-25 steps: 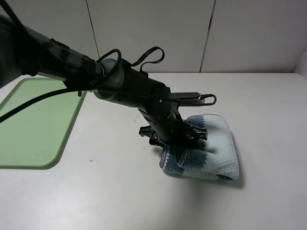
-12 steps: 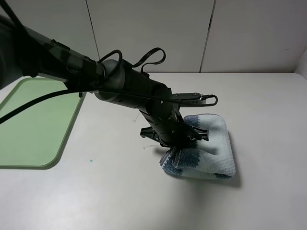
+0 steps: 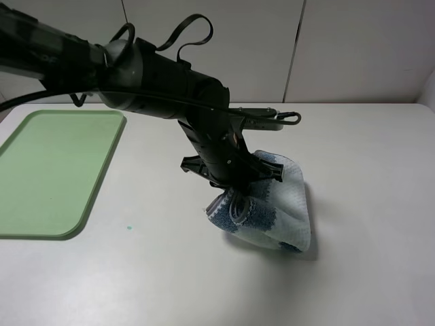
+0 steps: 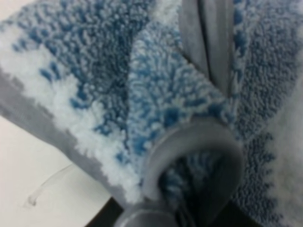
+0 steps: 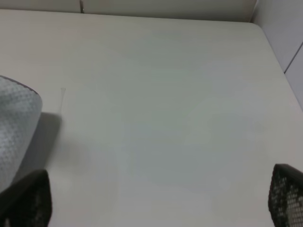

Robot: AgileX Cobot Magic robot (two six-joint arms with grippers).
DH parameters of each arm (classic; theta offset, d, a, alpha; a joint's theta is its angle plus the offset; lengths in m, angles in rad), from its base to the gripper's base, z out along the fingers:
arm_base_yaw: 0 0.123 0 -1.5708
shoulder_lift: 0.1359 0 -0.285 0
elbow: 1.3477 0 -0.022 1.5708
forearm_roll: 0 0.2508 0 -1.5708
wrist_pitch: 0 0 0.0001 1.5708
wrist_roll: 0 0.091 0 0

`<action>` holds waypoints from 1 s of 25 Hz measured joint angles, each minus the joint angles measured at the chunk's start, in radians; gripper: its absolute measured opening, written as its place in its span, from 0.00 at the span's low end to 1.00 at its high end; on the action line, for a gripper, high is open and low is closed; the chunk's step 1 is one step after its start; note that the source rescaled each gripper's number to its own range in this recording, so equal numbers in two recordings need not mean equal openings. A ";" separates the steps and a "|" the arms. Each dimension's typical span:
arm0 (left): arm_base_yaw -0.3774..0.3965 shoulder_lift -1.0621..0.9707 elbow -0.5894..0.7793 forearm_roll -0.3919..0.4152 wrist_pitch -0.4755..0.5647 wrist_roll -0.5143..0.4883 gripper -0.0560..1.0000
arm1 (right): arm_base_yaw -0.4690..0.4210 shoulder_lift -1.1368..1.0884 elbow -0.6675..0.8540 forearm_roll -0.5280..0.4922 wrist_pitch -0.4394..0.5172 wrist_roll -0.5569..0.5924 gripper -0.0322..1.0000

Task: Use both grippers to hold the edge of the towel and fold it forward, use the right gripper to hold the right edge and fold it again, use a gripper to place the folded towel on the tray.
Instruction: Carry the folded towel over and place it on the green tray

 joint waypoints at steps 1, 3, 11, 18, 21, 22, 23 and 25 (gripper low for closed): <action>0.000 -0.008 0.000 0.008 0.005 0.000 0.21 | 0.000 0.000 0.000 0.000 0.000 0.000 1.00; 0.000 -0.020 0.000 0.023 0.021 0.000 0.21 | 0.000 0.000 0.000 0.000 0.000 0.000 1.00; 0.011 -0.075 0.000 0.090 0.080 0.000 0.21 | 0.000 0.000 0.000 0.000 0.000 0.000 1.00; 0.082 -0.122 0.006 0.102 0.130 0.038 0.21 | 0.000 0.000 0.000 0.000 0.000 0.000 1.00; 0.115 -0.150 0.007 0.104 0.155 0.071 0.21 | 0.000 0.000 0.000 0.000 0.000 0.000 1.00; 0.127 -0.159 0.008 0.104 0.165 0.086 0.21 | 0.000 0.000 0.000 0.000 0.000 0.000 1.00; 0.138 -0.167 0.012 0.104 0.172 0.094 0.21 | 0.000 0.000 0.000 0.000 0.000 0.000 1.00; 0.164 -0.181 0.023 0.104 0.180 0.118 0.21 | 0.000 0.000 0.000 0.000 0.000 0.000 1.00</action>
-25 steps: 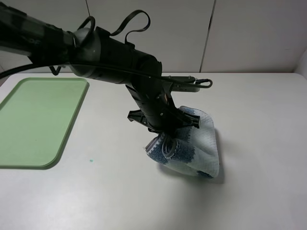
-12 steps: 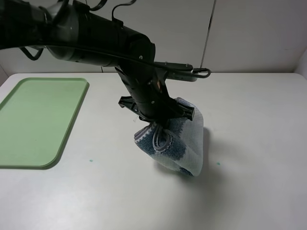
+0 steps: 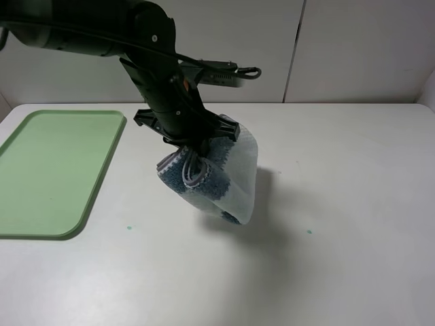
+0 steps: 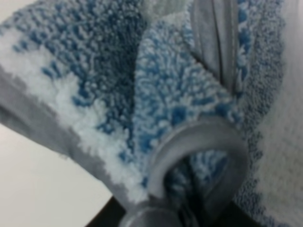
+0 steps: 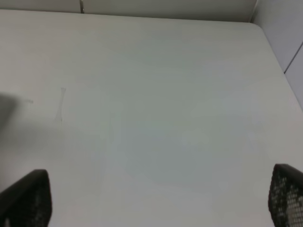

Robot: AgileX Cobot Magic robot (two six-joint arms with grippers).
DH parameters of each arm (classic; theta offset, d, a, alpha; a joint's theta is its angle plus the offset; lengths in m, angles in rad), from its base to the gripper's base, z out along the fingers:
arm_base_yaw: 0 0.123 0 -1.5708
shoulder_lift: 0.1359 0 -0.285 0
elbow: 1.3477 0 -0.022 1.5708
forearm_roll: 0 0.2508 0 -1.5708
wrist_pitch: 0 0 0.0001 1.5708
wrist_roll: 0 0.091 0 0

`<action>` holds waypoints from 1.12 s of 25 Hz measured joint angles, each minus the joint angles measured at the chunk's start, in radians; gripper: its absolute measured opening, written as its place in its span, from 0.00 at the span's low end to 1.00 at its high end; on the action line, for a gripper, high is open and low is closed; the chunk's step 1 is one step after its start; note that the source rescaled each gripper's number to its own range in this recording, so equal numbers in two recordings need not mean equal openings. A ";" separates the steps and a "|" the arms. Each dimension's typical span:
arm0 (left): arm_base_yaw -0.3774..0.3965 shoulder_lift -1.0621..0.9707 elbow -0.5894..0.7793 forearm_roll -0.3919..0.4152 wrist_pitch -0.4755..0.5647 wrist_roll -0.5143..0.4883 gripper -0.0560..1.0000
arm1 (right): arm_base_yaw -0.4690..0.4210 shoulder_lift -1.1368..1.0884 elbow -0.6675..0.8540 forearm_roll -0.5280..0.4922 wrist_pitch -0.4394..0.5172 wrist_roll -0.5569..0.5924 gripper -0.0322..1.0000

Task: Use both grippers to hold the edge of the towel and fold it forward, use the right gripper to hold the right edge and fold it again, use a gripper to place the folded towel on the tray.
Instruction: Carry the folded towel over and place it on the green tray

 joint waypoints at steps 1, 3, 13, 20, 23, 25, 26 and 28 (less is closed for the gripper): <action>0.013 -0.008 0.008 0.000 0.002 0.006 0.21 | 0.000 0.000 0.000 0.000 0.000 0.000 1.00; 0.039 -0.029 0.031 0.000 0.003 0.014 0.21 | 0.000 0.000 0.000 0.000 0.000 0.000 1.00; 0.217 -0.189 0.202 0.000 -0.006 0.085 0.21 | 0.000 0.000 0.000 0.000 0.000 0.000 1.00; 0.344 -0.245 0.270 0.000 -0.021 0.173 0.21 | 0.000 0.000 0.000 0.000 0.000 0.000 1.00; 0.400 -0.246 0.274 0.000 -0.034 0.214 0.21 | 0.000 0.000 0.000 0.000 0.000 0.000 1.00; 0.437 -0.246 0.274 0.000 -0.051 0.232 0.21 | 0.000 0.000 0.000 0.000 0.000 0.000 1.00; 0.459 -0.246 0.274 0.000 -0.062 0.236 0.21 | 0.000 0.000 0.000 0.000 0.000 0.000 1.00; 0.500 -0.246 0.274 0.000 -0.087 0.243 0.21 | 0.000 0.000 0.000 0.000 0.000 0.000 1.00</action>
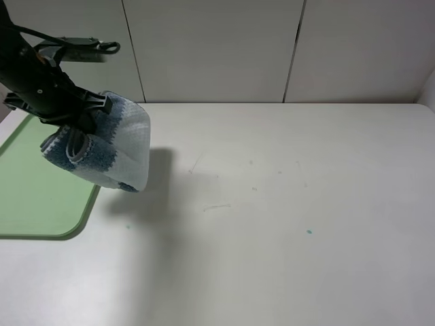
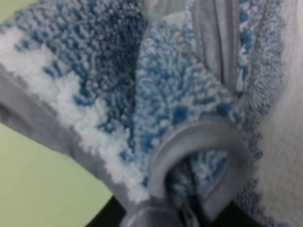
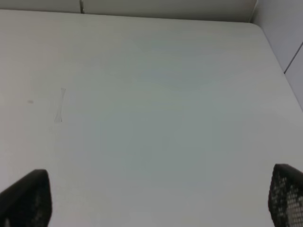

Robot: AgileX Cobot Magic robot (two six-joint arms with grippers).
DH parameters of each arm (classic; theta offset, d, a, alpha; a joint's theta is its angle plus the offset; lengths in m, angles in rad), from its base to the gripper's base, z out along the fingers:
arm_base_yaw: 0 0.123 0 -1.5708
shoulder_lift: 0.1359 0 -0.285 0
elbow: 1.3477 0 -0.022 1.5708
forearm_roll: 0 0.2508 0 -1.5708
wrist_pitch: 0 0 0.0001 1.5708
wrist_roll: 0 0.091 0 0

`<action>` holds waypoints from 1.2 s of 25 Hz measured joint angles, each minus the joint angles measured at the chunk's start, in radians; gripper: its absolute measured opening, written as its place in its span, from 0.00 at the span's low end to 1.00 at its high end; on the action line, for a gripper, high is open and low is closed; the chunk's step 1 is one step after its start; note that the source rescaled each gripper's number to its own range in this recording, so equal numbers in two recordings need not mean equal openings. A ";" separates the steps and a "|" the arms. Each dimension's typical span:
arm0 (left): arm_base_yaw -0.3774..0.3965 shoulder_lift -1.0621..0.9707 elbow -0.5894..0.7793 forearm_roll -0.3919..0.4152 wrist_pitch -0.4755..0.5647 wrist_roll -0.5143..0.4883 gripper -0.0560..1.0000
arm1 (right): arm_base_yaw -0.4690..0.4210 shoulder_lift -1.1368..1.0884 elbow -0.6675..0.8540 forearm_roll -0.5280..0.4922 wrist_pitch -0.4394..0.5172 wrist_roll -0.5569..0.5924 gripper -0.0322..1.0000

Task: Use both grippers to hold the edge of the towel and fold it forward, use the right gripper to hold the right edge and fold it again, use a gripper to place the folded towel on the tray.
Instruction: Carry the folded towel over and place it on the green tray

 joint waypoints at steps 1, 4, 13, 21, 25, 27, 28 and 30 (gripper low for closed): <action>0.023 0.000 0.000 0.000 -0.011 0.008 0.21 | 0.000 0.000 0.000 0.000 0.000 0.000 1.00; 0.084 0.003 0.000 0.000 -0.055 0.029 0.21 | 0.000 0.000 0.000 0.000 0.000 0.000 1.00; 0.231 0.111 0.001 0.000 -0.182 0.069 0.21 | 0.000 0.000 0.000 0.000 0.000 0.000 1.00; 0.296 0.219 0.001 0.000 -0.294 0.069 0.21 | 0.000 0.000 0.000 0.000 0.000 0.000 1.00; 0.303 0.232 0.001 0.004 -0.316 0.069 0.21 | 0.000 0.000 0.000 0.000 0.000 0.000 1.00; 0.308 0.232 0.001 0.005 -0.316 0.069 0.22 | 0.000 0.000 0.000 0.000 0.000 0.000 1.00; 0.310 0.232 0.001 0.006 -0.316 0.069 0.26 | 0.000 0.000 0.000 0.000 0.000 0.000 1.00; 0.317 0.232 0.001 0.007 -0.311 0.070 0.47 | 0.000 0.000 0.000 0.000 0.000 0.000 1.00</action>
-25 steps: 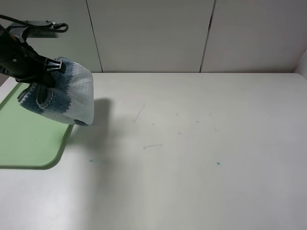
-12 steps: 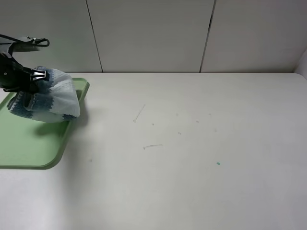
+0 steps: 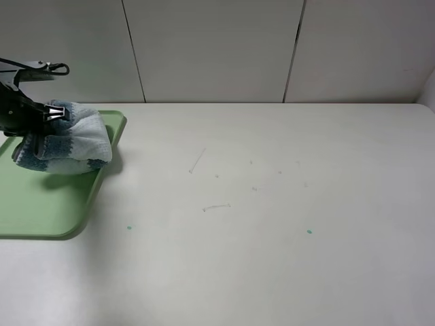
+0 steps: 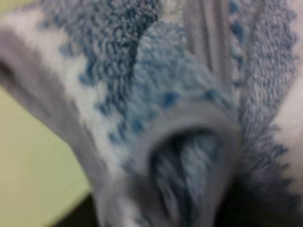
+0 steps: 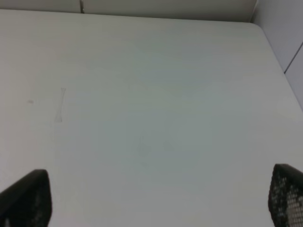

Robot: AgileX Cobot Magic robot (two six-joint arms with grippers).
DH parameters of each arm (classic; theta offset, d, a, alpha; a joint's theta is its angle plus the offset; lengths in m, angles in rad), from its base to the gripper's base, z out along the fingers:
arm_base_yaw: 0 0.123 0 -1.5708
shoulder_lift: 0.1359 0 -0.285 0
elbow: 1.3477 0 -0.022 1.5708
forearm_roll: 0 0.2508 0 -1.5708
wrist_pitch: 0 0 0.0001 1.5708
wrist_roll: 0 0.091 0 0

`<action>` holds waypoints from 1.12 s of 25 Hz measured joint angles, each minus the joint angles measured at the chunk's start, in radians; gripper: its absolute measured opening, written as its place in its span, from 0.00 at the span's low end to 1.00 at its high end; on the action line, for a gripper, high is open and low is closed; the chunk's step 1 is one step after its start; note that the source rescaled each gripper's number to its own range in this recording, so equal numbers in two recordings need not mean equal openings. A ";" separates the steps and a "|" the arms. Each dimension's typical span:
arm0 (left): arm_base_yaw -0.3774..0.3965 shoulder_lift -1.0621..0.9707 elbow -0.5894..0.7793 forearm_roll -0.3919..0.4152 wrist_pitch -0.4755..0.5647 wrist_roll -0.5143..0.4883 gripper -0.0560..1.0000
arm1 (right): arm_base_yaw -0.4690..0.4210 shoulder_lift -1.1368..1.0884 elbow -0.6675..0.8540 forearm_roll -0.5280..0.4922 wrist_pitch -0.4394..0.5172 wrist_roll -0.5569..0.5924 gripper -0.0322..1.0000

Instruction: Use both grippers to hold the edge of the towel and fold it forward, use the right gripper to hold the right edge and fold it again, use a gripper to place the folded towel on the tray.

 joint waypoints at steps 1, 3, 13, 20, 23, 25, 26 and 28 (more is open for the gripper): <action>0.003 0.000 0.000 0.000 0.008 0.000 0.65 | 0.000 0.000 0.000 0.000 0.000 0.000 1.00; 0.013 0.000 0.000 0.000 0.030 0.000 0.86 | 0.000 0.000 0.000 0.000 0.000 0.000 1.00; 0.019 -0.076 0.000 0.015 0.118 0.000 1.00 | 0.000 0.000 0.000 0.000 0.000 0.000 1.00; 0.019 -0.218 0.000 0.016 0.282 0.000 1.00 | 0.000 0.000 0.000 0.000 0.000 0.000 1.00; 0.019 -0.293 0.000 0.018 0.399 0.000 1.00 | 0.000 0.000 0.000 0.000 0.000 0.000 1.00; 0.019 -0.349 0.000 0.019 0.467 0.005 1.00 | 0.000 0.000 0.000 0.000 0.000 0.000 1.00; 0.019 -0.376 0.000 0.019 0.503 0.011 1.00 | 0.000 0.000 0.000 0.000 0.000 0.000 1.00; 0.019 -0.424 0.000 0.019 0.567 0.036 1.00 | 0.000 0.000 0.000 0.000 0.000 0.000 1.00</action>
